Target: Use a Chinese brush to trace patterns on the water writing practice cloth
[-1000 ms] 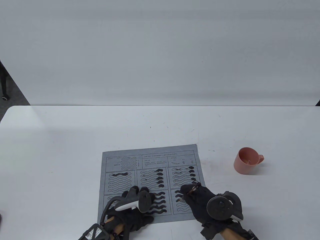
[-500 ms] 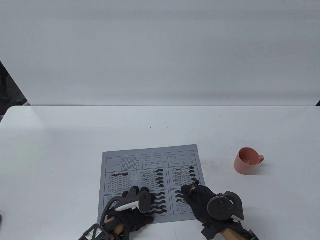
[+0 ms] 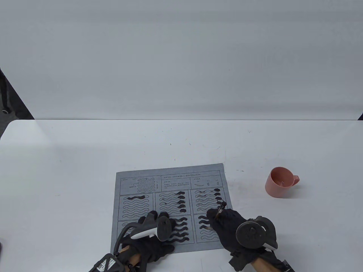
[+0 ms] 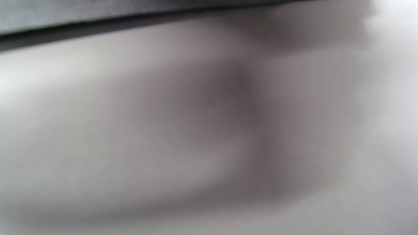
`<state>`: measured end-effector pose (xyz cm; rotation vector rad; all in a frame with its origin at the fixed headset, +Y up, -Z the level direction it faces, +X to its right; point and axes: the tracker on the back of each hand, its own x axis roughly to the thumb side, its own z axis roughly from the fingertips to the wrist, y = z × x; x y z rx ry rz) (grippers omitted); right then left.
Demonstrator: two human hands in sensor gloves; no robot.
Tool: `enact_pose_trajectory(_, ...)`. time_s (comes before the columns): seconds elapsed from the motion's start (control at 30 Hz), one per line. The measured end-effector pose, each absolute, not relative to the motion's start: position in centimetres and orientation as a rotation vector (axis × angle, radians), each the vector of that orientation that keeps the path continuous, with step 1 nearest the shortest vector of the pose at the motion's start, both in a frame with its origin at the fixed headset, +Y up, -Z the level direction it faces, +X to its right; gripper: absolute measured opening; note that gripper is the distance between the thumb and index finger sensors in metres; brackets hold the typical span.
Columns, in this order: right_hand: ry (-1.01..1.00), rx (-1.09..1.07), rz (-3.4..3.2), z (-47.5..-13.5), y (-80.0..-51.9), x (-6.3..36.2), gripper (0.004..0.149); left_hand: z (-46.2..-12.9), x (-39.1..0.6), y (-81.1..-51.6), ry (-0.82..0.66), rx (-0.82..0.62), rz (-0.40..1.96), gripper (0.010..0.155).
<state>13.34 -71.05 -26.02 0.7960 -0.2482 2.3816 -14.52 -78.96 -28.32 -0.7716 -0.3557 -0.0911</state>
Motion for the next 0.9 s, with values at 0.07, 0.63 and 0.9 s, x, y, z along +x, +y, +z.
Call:
enact_pose_trajectory(0.07,-0.254,0.795,2.388,-26.05,-71.02,13.41,0.041,-28.32,-14.52,-78.96,-0.356,-0.772,-0.091,0.085)
enact_pose_trajectory(0.63,-0.269,0.783,2.417,-26.2,-70.92,13.79,0.041,-28.32,-14.52,-78.96,-0.356,-0.772,-0.091,0.085)
enact_pose_trajectory(0.9,-0.282,0.786,2.432,-26.23,-70.87,13.85,0.041,-28.32,-14.52,-78.96,-0.356,-0.772,-0.091,0.085)
